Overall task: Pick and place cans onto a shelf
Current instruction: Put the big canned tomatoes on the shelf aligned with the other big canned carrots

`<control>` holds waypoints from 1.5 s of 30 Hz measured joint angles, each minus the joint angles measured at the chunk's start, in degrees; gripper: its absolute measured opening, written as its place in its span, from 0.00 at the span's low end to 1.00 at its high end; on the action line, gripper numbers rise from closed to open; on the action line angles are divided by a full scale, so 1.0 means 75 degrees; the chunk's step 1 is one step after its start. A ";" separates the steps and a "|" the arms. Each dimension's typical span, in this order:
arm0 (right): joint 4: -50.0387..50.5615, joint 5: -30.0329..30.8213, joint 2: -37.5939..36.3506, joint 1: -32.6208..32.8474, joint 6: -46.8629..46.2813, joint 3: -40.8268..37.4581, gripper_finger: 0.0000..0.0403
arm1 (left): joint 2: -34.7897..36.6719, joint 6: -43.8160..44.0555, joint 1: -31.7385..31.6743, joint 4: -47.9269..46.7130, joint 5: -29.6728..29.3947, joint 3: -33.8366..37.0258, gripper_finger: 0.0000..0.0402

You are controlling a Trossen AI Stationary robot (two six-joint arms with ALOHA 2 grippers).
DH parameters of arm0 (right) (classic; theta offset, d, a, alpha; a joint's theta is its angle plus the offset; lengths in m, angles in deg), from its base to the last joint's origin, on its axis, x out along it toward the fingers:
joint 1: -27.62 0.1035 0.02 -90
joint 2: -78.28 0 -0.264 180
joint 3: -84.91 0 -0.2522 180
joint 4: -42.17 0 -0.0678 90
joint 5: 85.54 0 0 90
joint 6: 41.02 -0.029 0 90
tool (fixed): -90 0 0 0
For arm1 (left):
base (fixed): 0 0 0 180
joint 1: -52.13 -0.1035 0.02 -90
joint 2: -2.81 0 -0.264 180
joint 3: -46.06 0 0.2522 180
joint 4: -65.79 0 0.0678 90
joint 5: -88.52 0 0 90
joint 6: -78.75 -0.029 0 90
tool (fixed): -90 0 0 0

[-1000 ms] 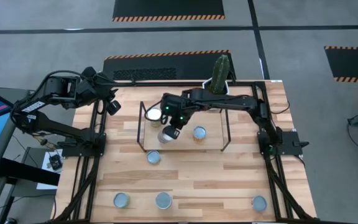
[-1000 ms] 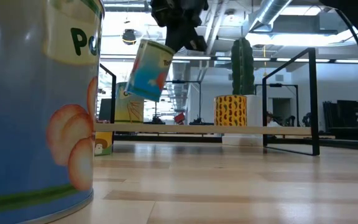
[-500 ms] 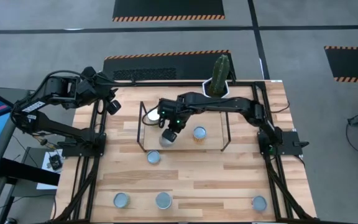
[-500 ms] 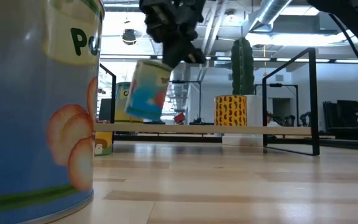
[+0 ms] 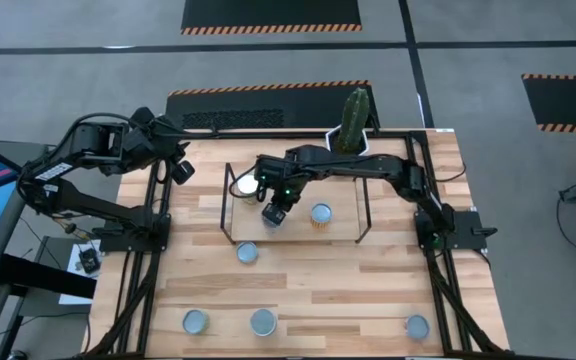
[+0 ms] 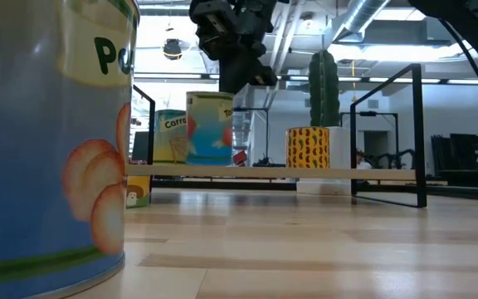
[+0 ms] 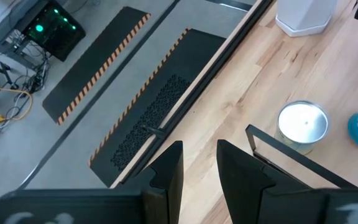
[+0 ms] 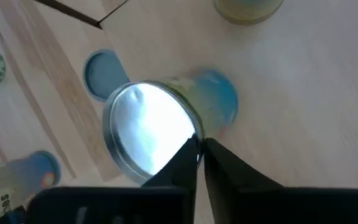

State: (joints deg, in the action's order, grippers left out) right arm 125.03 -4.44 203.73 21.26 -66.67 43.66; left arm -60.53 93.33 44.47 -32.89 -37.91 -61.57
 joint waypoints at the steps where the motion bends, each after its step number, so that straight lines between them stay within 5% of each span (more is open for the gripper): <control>1: -0.0022 0.0014 0.0000 -0.0029 0.0002 -0.0002 0.15 | -0.0002 0.0021 0.0000 0.0000 0.0000 0.0000 0.22; 12: -0.0124 0.0010 -0.0041 -0.0353 0.0233 0.0001 0.20 | 0.0001 0.0141 -0.0001 0.0000 0.0000 0.0000 0.22; 24: 0.1756 0.0274 -0.0117 0.0236 0.0608 -0.0143 0.20 | 0.0000 0.0150 0.0002 -0.0003 0.0001 0.0000 0.22; 45: -0.0919 0.0834 -0.0122 0.0465 0.0855 -0.0976 0.20 | -0.0002 0.0150 0.0002 -0.0003 0.0003 0.0000 0.22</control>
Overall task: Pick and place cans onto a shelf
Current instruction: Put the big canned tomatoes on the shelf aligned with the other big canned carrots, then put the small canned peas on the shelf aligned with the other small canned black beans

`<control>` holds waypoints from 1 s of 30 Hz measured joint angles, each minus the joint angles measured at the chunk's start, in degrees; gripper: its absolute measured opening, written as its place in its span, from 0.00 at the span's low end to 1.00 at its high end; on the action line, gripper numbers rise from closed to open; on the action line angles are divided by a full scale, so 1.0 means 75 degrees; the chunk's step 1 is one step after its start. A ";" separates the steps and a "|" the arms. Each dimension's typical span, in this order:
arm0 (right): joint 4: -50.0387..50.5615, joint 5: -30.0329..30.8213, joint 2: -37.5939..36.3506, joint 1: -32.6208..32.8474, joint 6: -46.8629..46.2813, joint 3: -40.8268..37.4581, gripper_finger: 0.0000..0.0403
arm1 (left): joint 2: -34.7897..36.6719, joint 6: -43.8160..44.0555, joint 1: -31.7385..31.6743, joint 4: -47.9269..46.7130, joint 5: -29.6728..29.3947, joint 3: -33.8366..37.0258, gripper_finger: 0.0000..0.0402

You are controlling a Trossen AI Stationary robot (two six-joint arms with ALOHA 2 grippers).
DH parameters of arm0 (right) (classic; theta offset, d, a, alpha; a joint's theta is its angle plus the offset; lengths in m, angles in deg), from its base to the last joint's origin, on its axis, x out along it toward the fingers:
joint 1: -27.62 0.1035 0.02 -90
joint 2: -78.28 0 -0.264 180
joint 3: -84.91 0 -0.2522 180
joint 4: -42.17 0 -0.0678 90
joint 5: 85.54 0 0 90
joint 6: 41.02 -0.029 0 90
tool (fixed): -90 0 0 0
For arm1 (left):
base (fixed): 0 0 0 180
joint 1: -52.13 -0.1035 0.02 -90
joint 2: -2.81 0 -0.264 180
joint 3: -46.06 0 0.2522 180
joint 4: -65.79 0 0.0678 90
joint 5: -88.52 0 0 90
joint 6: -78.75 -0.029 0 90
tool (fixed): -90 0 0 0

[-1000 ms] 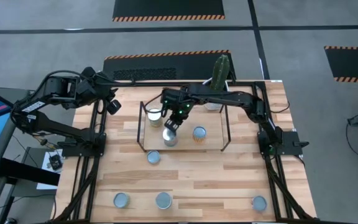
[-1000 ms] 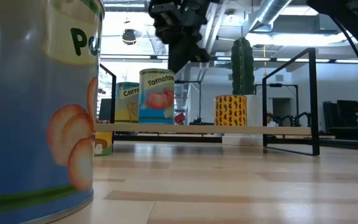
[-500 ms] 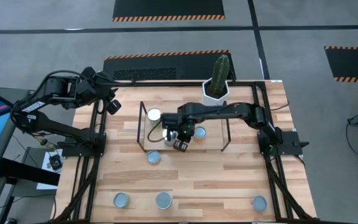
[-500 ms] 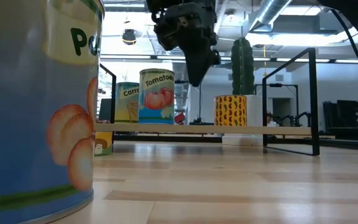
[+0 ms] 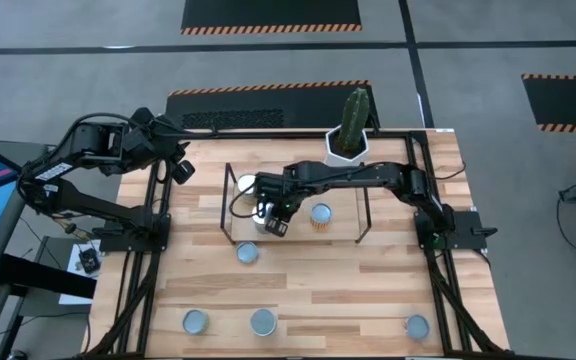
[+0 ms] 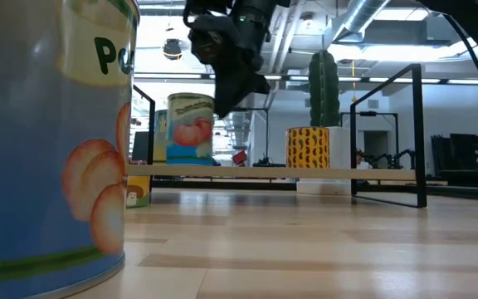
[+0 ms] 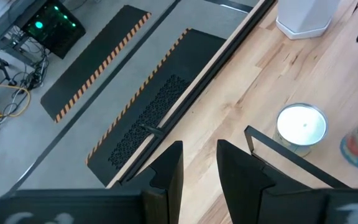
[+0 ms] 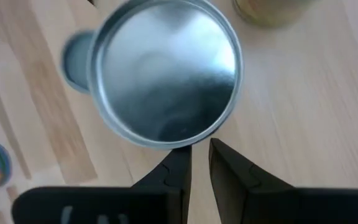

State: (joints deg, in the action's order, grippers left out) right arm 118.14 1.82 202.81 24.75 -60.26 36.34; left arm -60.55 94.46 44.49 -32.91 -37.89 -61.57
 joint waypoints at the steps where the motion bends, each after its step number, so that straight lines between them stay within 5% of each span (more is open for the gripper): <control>1: -0.0164 -0.0025 0.0000 0.0000 0.0012 0.0000 0.20 | 0.0000 0.0000 0.0000 0.0000 0.0000 0.0000 0.22; 21: -0.1987 -0.0069 0.0073 -0.0032 0.0014 0.0003 0.20 | 0.0000 0.0002 -0.0003 0.0000 0.0000 0.0000 0.22; 30: -0.1035 -0.0082 -0.0211 -0.0038 -0.0228 0.0372 0.20 | 0.0000 0.0006 -0.0002 0.0000 0.0000 0.0000 0.22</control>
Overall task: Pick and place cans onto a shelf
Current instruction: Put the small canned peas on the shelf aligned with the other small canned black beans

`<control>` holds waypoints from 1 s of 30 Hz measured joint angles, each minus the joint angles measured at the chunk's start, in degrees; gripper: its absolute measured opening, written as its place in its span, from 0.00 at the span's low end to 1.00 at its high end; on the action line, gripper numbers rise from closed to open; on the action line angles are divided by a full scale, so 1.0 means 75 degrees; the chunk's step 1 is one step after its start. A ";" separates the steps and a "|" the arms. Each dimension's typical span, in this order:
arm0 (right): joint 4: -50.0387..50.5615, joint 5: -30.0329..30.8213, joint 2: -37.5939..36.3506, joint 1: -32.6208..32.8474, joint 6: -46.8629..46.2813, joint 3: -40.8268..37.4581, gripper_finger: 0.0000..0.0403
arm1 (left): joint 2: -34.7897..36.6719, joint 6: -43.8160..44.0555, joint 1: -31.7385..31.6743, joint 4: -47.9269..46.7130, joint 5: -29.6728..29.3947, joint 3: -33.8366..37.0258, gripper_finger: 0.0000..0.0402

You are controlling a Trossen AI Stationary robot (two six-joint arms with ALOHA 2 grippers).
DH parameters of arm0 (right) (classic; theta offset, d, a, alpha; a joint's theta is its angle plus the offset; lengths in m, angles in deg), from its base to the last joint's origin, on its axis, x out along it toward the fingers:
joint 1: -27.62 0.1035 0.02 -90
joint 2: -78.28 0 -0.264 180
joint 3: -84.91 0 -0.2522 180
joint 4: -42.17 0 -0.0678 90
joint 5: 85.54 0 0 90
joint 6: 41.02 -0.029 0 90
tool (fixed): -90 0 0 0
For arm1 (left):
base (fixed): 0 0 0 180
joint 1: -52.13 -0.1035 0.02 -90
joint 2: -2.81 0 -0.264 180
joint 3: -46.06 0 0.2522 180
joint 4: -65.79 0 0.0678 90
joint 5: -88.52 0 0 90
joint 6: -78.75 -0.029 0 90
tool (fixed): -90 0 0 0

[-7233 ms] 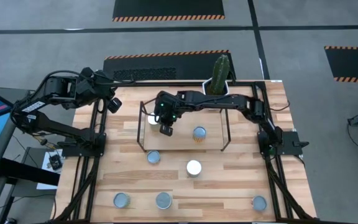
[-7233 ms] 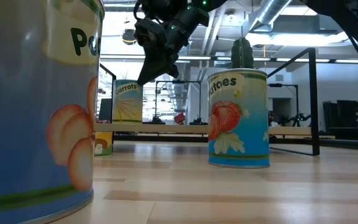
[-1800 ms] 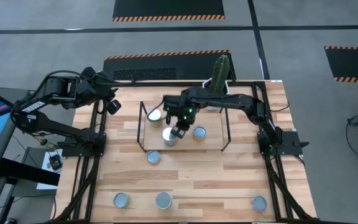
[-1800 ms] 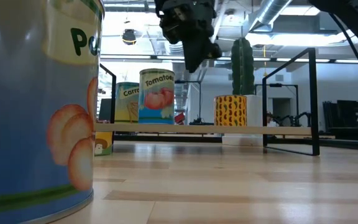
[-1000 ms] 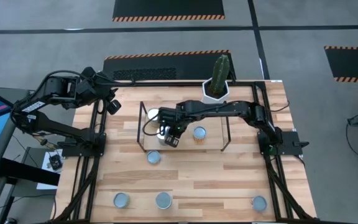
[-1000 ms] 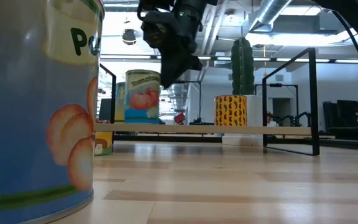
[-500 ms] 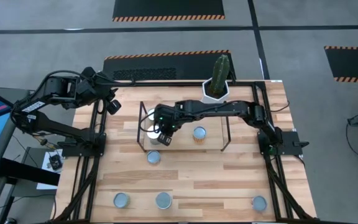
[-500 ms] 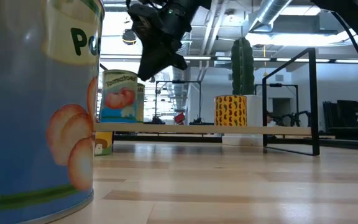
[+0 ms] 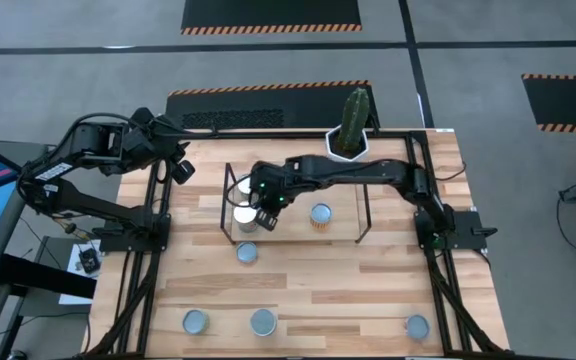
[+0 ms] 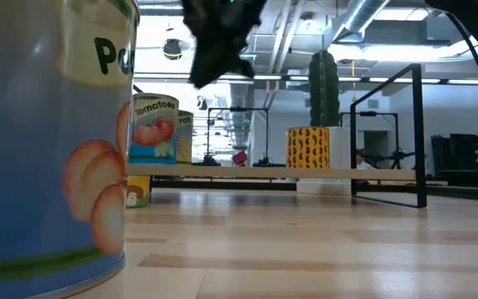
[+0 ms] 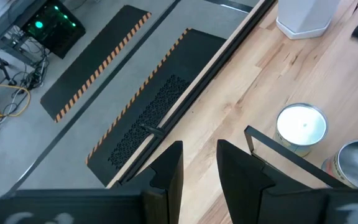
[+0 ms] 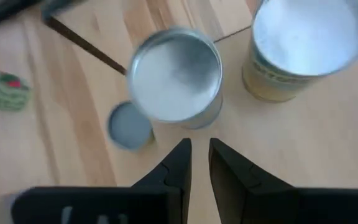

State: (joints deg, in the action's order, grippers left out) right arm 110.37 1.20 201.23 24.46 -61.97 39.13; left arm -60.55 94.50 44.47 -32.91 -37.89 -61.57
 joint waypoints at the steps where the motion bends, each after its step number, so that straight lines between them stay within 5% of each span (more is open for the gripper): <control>1: 0.0410 0.0000 -0.0082 0.0000 -0.0004 0.0164 0.20 | 0.0000 -0.0002 0.0002 0.0000 0.0002 0.0000 0.22; 11: 0.4773 0.0020 -0.0563 0.0468 -0.0539 0.1006 0.20 | -0.0004 -0.0005 0.0000 -0.0010 0.0319 0.0000 0.22; 21: 0.4649 0.0243 -0.0972 0.1414 -0.0699 0.0039 0.20 | -0.0134 0.0091 0.0019 -0.0057 0.1729 0.0170 0.22; 30: 0.4757 0.0490 -0.1089 0.1779 -0.1528 -0.0746 0.20 | -0.0149 0.0884 0.0230 -0.0297 0.2608 0.1874 0.22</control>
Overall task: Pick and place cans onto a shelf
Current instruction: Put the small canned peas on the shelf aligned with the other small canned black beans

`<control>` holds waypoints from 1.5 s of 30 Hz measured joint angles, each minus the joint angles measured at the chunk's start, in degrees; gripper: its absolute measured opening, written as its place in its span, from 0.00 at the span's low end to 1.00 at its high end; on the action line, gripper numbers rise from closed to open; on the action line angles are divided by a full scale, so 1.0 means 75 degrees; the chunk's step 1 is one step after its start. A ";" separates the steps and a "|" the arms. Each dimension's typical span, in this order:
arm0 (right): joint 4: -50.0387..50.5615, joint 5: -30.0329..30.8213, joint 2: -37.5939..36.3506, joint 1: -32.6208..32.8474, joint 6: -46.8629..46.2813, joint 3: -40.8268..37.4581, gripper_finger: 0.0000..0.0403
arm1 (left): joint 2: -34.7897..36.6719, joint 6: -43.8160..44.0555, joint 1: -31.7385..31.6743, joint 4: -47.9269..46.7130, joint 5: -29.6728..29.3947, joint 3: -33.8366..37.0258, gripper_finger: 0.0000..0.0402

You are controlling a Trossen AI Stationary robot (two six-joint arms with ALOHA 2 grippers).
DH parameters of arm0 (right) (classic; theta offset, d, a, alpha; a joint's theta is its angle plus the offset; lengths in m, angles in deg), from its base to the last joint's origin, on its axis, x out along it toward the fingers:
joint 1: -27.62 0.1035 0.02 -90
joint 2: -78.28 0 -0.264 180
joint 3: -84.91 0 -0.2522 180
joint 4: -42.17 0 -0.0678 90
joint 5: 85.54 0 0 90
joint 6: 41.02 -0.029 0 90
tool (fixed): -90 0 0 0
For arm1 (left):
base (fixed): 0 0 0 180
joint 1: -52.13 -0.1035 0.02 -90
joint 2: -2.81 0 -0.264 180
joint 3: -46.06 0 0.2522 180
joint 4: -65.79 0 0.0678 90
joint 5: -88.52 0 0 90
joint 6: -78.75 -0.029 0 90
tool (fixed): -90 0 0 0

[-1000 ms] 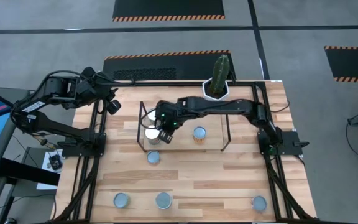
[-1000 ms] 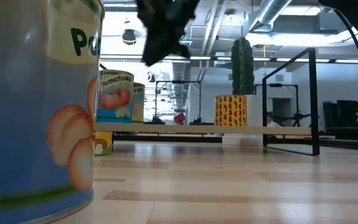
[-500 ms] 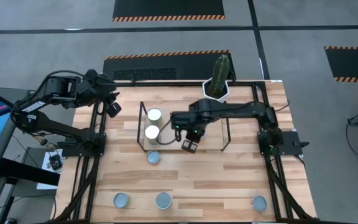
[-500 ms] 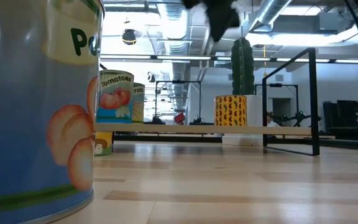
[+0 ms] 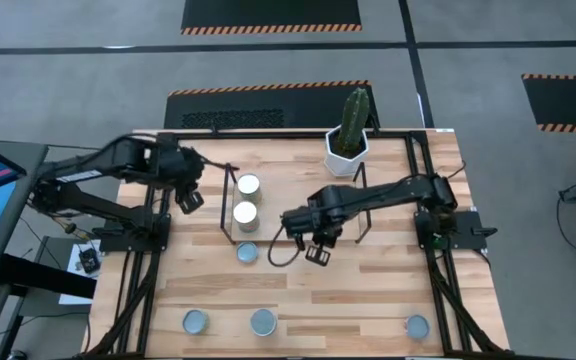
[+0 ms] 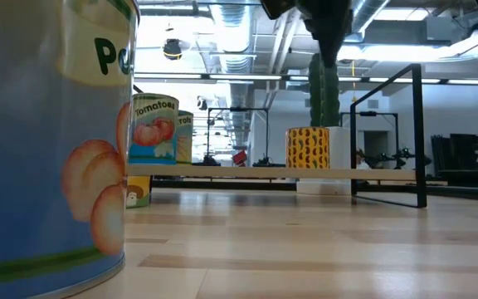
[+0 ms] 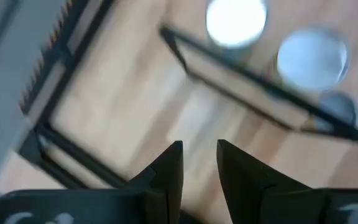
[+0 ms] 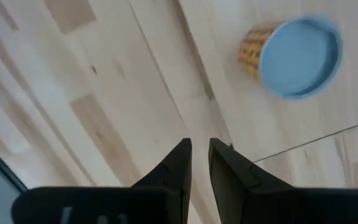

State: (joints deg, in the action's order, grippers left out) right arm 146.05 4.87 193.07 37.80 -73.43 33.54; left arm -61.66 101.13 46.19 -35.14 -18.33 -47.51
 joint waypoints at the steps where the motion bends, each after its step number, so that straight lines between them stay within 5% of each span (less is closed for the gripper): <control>1: -0.0002 -0.0001 0.0002 0.0080 -0.0020 -0.0067 0.20 | 0.0003 0.0285 0.0042 -0.0151 0.0176 0.0089 0.22; 7: -0.0005 0.0077 0.0006 0.0551 0.1008 -0.0532 0.20 | 0.0341 0.3278 0.1187 -0.0300 0.1545 0.0425 0.22; 14: -0.0266 0.0955 -0.0280 0.0660 0.2395 -0.1429 0.20 | 0.0186 0.7294 0.4152 -0.0256 0.1754 0.0428 0.22; 21: -0.1823 0.0936 -0.1024 0.0626 0.2588 -0.2835 0.20 | -0.1150 0.9945 0.6511 0.0184 0.1727 0.0434 0.22; 30: -0.2716 0.0483 -0.1323 0.0654 0.2505 -0.3353 0.20 | -0.3341 1.0335 0.7379 0.1762 0.1210 0.0434 0.22; 34: -0.2908 0.0158 -0.1320 0.0765 0.2323 -0.3354 0.20 | -0.4084 1.0391 0.7404 0.2082 0.1781 0.0434 0.26; 38: -0.3015 0.0093 -0.1320 0.0983 0.2316 -0.3353 0.20 | -0.4477 1.0095 0.7497 0.2480 0.2395 0.0434 0.32; 45: -0.3130 0.0080 -0.1319 0.1326 0.2208 -0.3351 0.20 | -0.4543 1.0320 0.7740 0.2633 0.2271 0.0431 0.44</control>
State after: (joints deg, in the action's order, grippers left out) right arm 122.58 5.47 183.17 47.75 -56.86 8.41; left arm -95.74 178.53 104.25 -15.39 -1.30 -44.28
